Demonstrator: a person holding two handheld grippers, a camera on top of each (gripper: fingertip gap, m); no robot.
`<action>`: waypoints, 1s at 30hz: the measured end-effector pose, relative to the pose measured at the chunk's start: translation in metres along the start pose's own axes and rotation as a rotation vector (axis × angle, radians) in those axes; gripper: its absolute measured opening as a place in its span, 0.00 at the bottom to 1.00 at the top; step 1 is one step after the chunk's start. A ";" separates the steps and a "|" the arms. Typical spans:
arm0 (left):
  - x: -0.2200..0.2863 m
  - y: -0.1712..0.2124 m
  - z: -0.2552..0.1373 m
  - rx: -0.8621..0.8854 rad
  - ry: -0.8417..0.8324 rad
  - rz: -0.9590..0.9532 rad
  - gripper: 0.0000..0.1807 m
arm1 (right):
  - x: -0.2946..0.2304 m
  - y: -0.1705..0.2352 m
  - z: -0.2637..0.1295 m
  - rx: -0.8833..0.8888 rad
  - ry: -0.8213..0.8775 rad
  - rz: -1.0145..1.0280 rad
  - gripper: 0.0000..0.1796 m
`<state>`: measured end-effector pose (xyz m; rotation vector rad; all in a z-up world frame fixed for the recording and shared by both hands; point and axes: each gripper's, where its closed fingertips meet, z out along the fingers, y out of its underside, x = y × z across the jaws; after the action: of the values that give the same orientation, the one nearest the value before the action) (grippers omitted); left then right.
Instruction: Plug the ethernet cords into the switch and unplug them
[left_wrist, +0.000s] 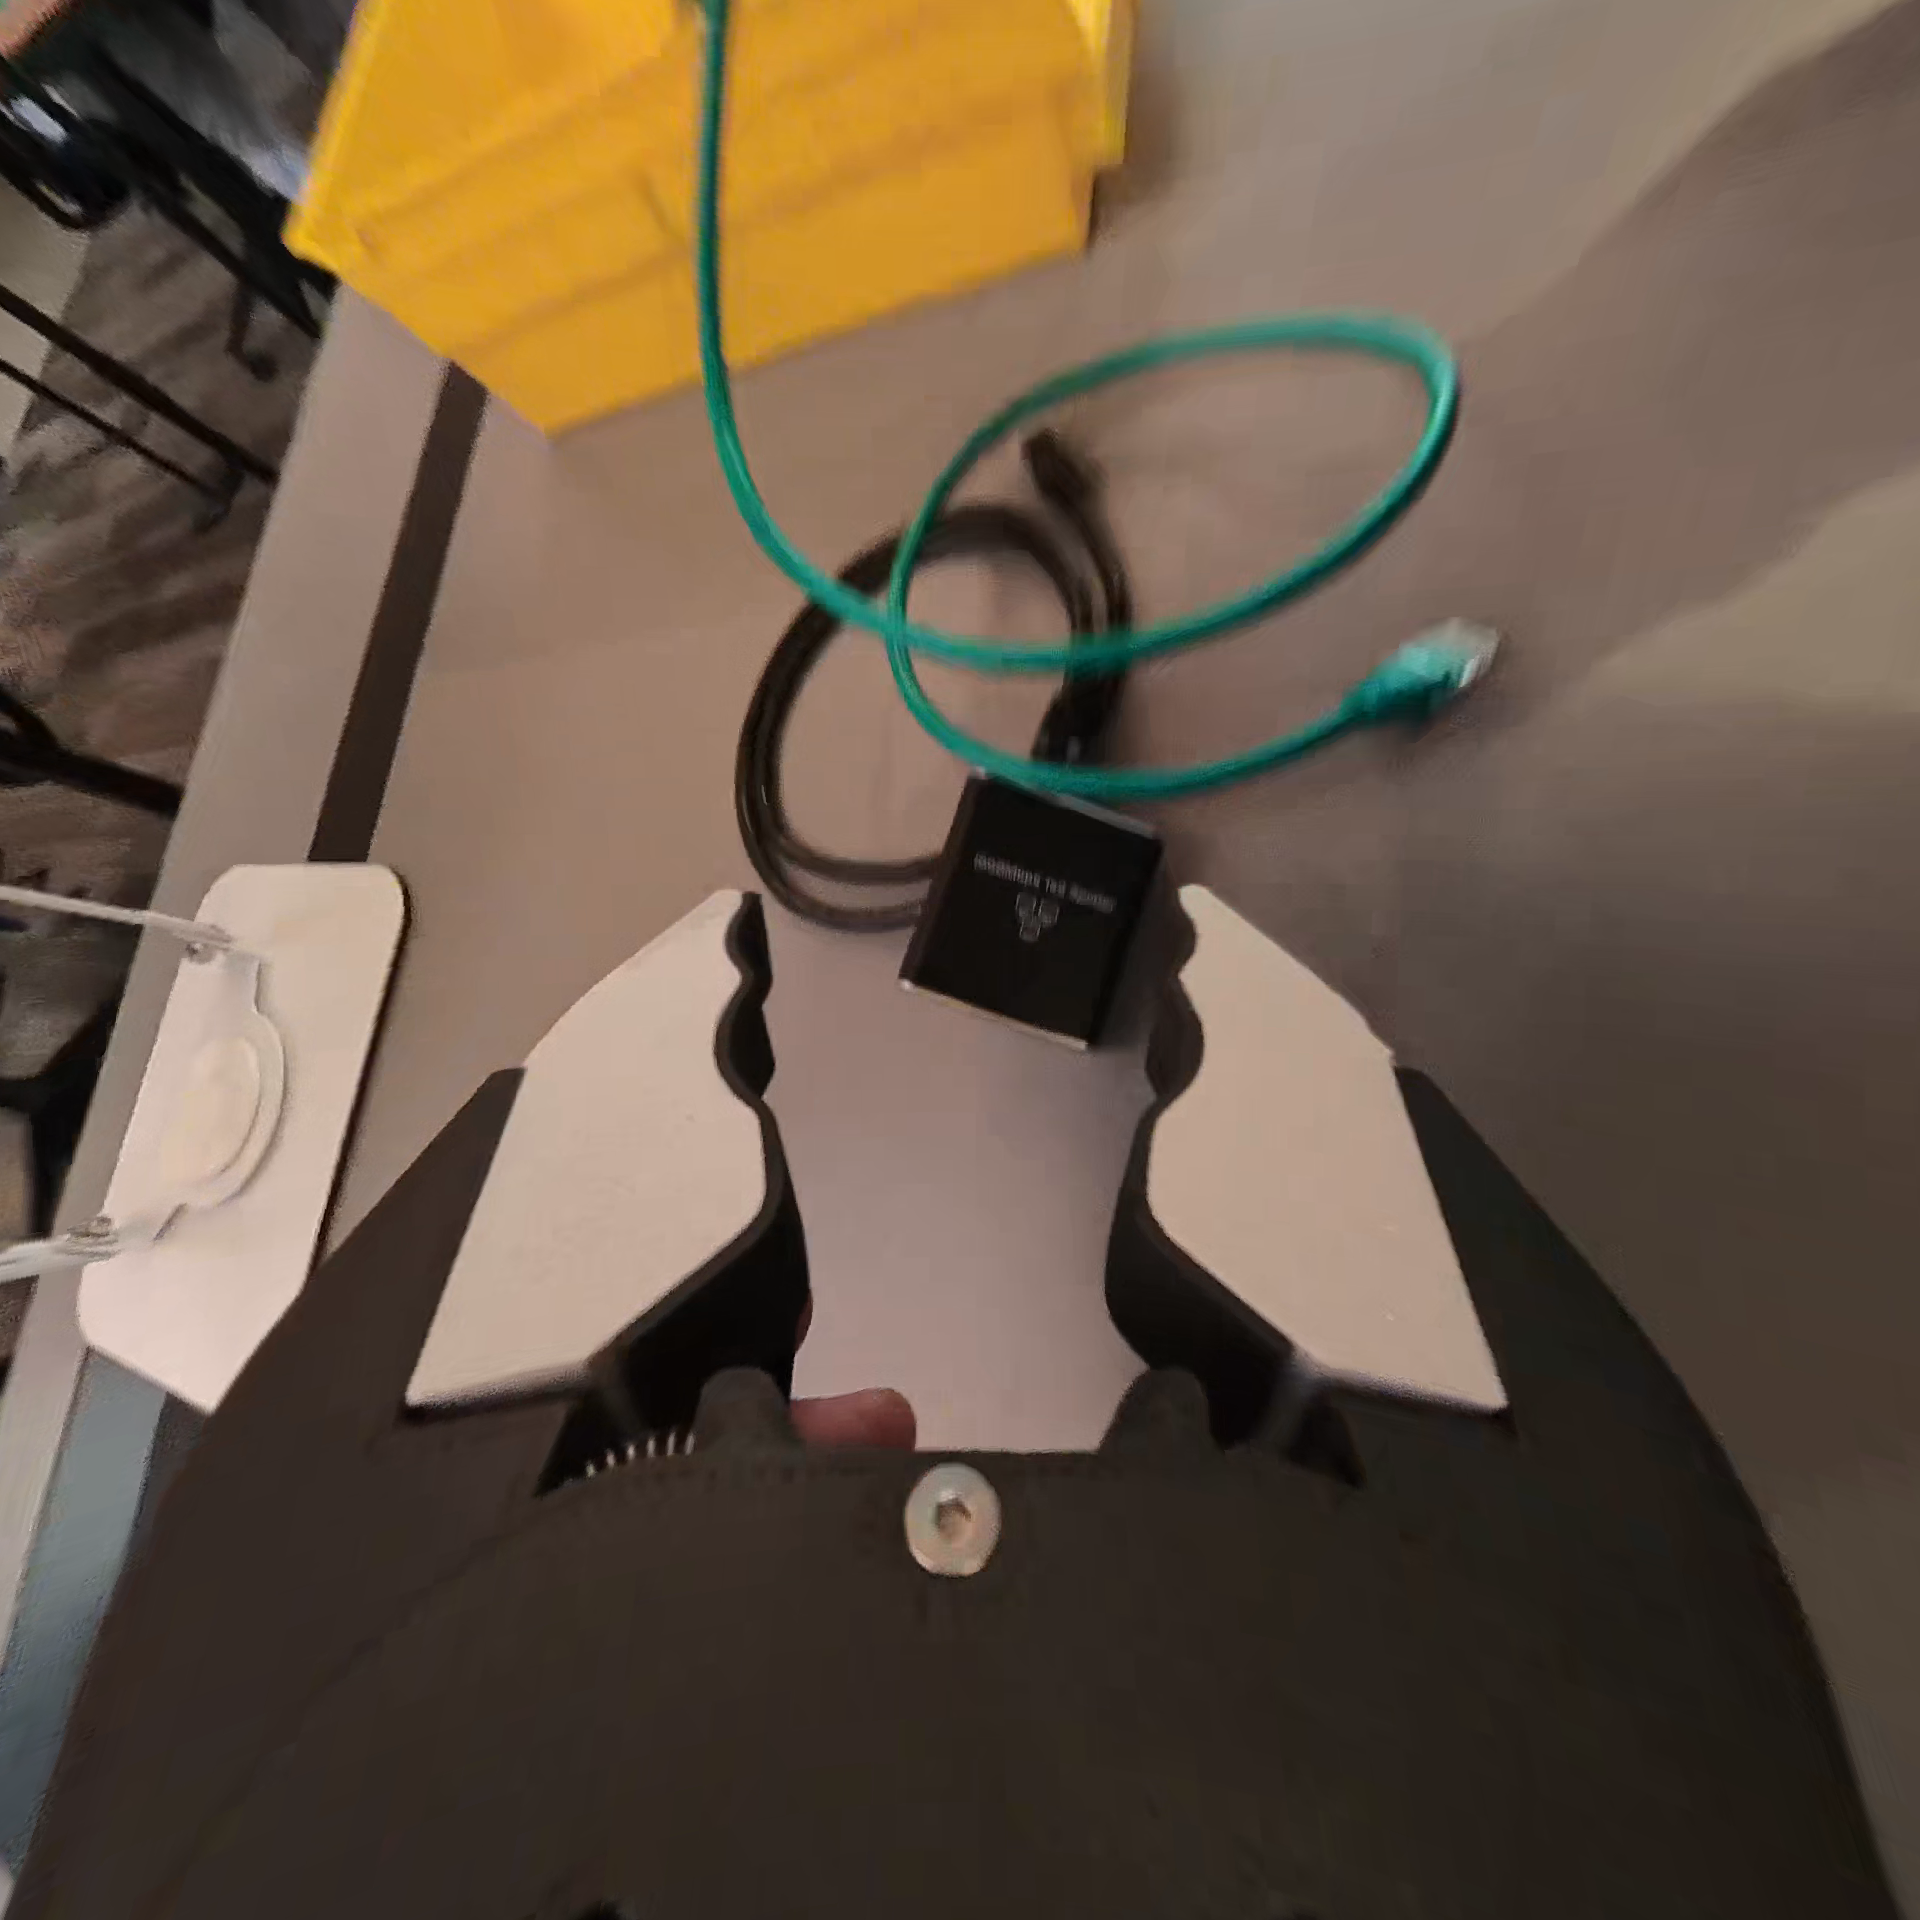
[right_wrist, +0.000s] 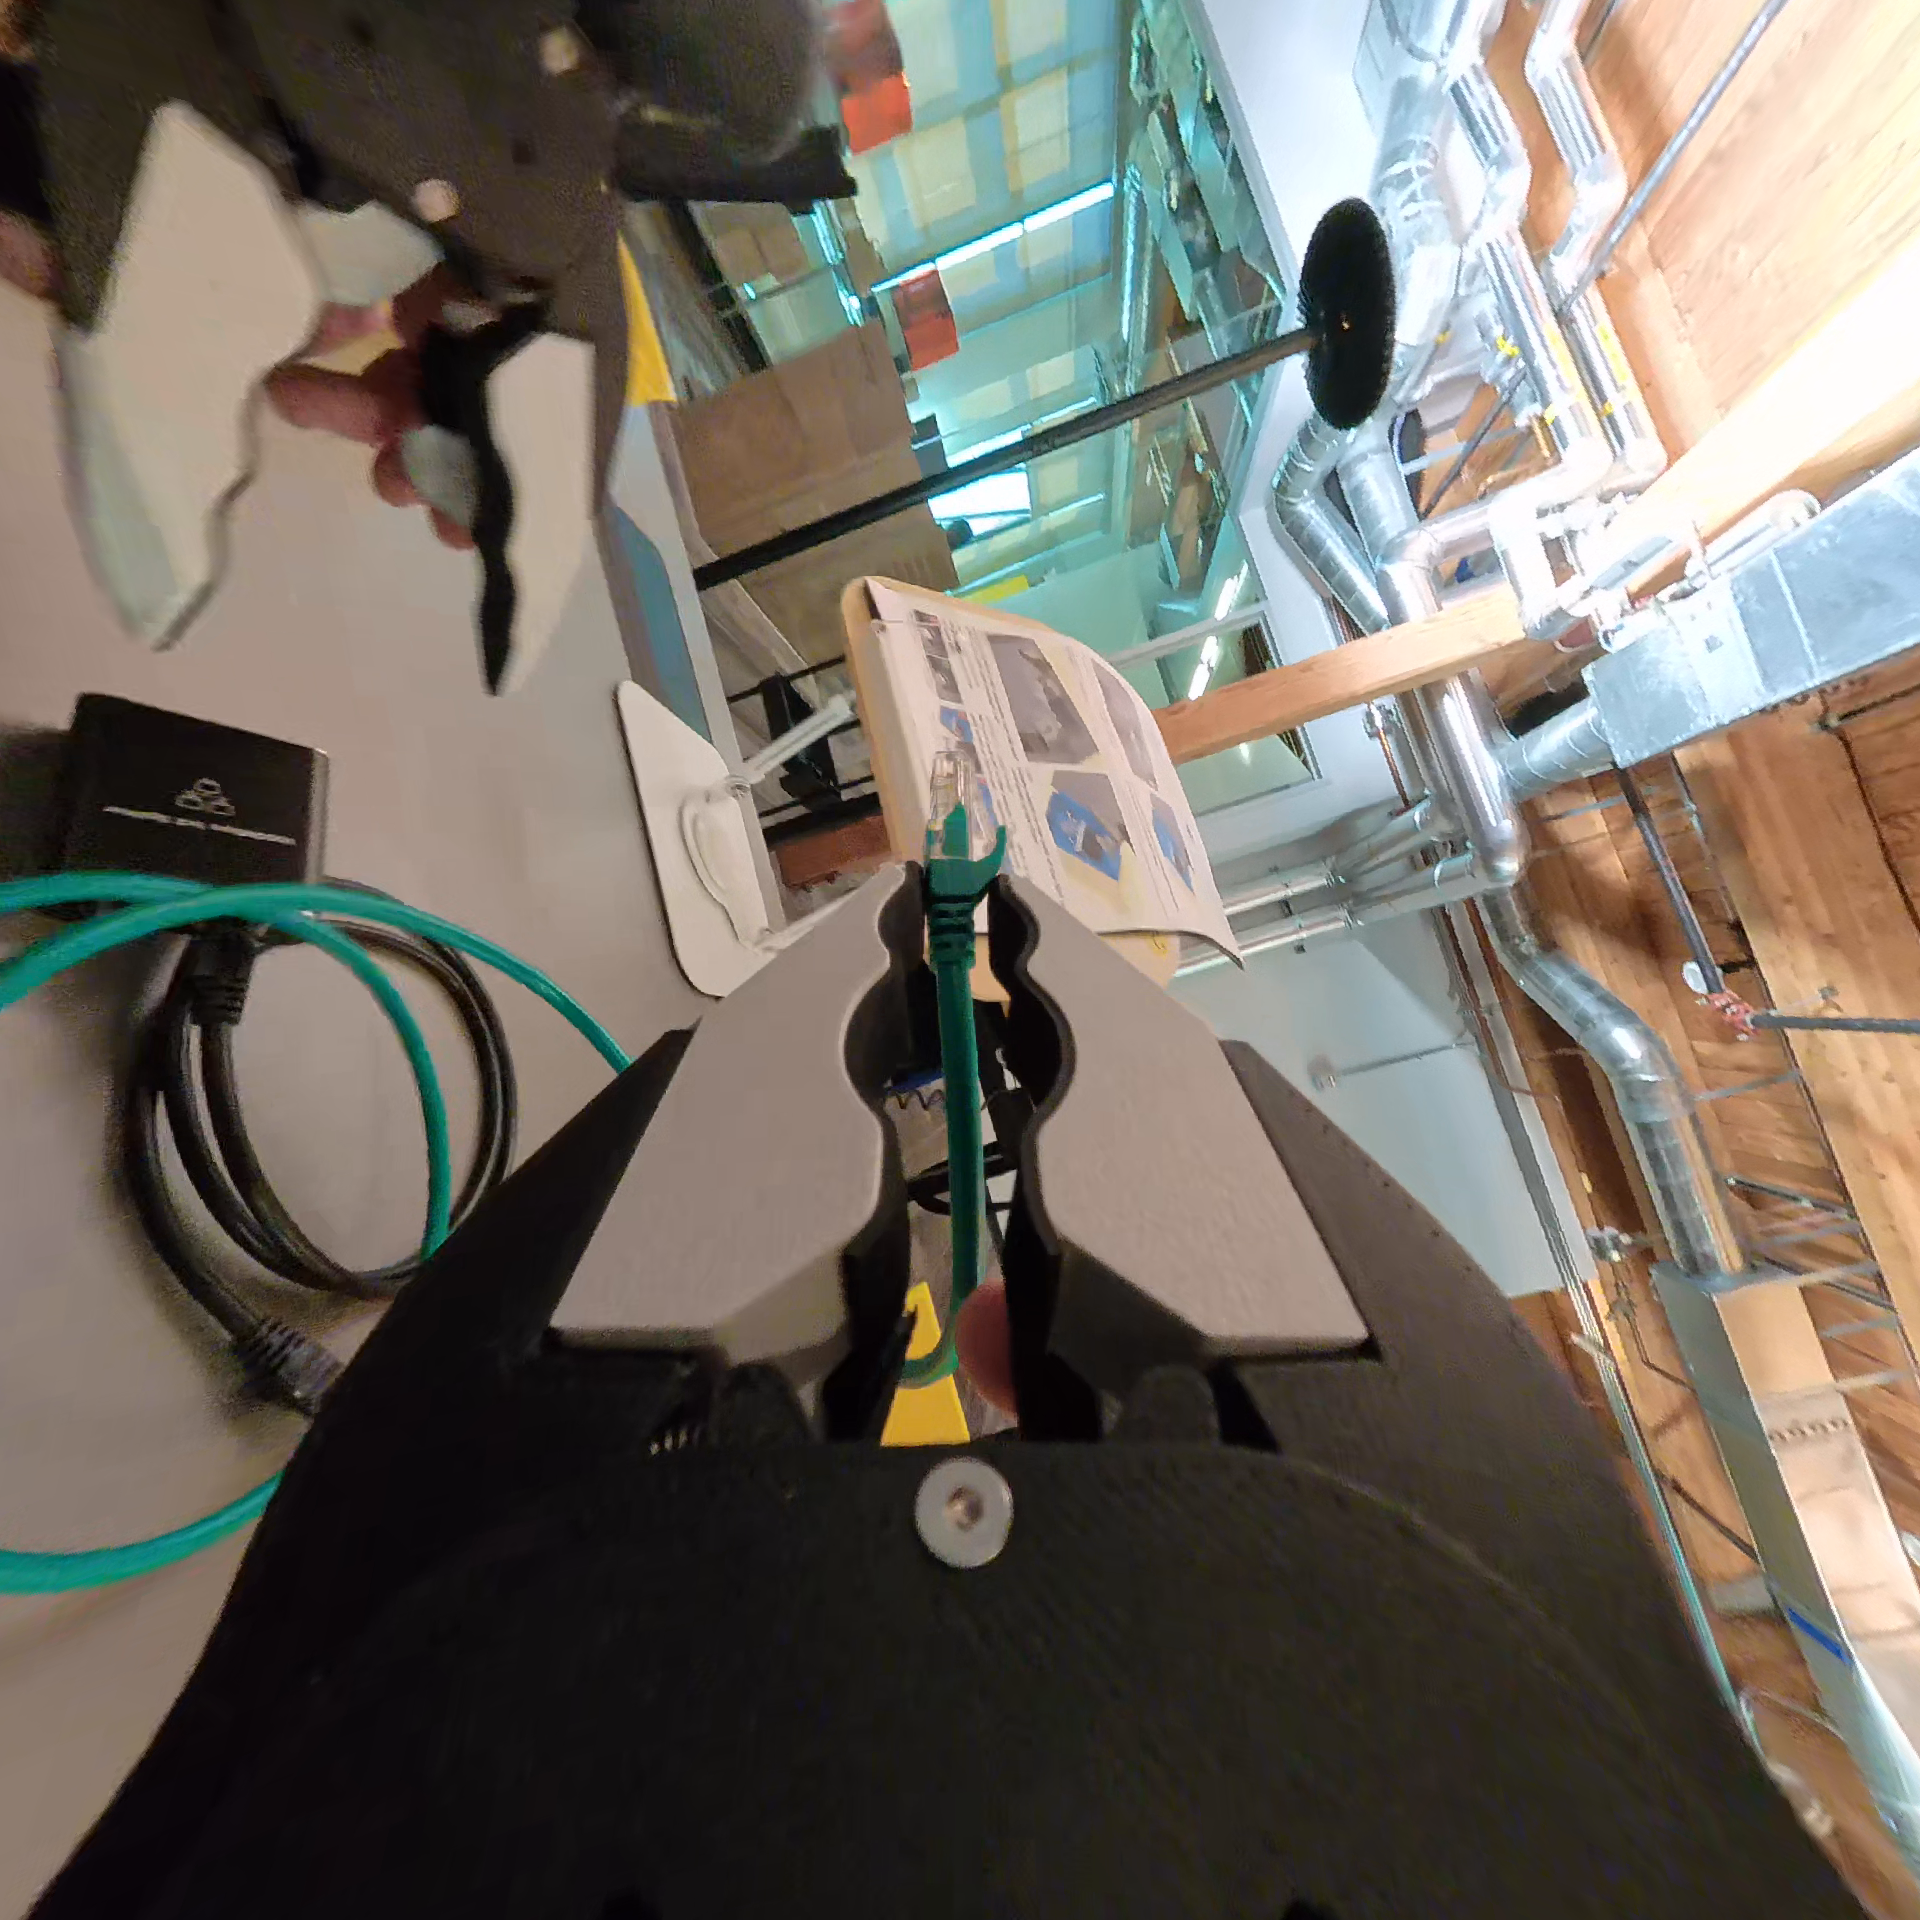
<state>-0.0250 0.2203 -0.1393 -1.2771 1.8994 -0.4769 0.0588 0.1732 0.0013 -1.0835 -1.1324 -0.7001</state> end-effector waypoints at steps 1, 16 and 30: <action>0.001 0.009 0.007 -0.044 -0.006 0.028 0.41 | 0.006 0.003 -0.003 -0.006 0.016 0.010 0.05; 0.005 0.034 0.067 -0.061 0.083 0.190 0.38 | 0.020 0.024 -0.021 -0.050 0.050 0.022 0.05; 0.001 0.024 0.067 -0.028 0.179 -0.113 0.33 | -0.005 0.029 -0.018 -0.064 0.007 -0.019 0.05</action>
<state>0.0122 0.2367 -0.1981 -1.4060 1.9930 -0.6441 0.0898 0.1662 -0.0131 -1.1249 -1.1220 -0.7589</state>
